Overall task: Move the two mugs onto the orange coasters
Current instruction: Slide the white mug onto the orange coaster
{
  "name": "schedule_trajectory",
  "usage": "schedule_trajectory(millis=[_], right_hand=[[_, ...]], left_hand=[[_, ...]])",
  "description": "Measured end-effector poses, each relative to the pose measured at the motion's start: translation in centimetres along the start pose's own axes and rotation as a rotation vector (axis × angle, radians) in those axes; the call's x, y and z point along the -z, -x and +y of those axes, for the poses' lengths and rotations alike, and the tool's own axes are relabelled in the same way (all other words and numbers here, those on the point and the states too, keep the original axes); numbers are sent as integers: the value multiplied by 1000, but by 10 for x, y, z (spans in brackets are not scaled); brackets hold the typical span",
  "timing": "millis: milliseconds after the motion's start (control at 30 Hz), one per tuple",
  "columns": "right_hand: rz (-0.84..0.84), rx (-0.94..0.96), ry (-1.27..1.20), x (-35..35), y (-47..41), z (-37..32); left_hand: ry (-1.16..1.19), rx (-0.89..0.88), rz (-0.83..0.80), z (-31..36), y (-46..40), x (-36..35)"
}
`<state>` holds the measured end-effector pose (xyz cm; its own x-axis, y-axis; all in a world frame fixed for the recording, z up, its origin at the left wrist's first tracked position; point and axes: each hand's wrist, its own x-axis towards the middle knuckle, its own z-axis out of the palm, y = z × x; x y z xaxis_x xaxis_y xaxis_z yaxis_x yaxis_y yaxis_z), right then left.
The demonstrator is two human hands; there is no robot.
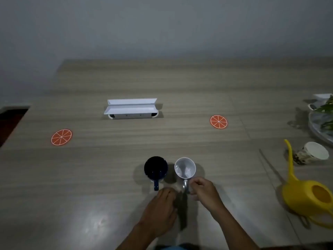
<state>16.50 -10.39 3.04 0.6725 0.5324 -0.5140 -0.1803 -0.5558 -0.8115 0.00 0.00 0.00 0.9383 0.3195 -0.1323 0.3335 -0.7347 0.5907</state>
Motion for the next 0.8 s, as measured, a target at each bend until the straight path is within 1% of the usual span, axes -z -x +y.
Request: schedule_trajectory(millis=[200, 267, 333, 433, 600, 700, 800], right_hand=[[-107, -147, -256, -10, -6, 8], [-136, -167, -302, -8, -5, 7], [-150, -160, -310, -9, -5, 8], [-115, -107, -324, -8, -4, 12], [-16, -25, -319, 15, -10, 12], [46, -3, -326, 36, -20, 11], [111, 8, -360, 57, -34, 8]], left_hand=[[-273, 52, -187, -10, -8, -18], [-337, 68, -224, -11, -9, -20], [-350, 77, -218, -10, -11, -22], [-332, 97, -178, -4, -14, -24], [-191, 77, -60, 7, -29, -27], [-180, 61, -48, 14, -47, -33], [-214, 86, -82, 20, -74, -36]])
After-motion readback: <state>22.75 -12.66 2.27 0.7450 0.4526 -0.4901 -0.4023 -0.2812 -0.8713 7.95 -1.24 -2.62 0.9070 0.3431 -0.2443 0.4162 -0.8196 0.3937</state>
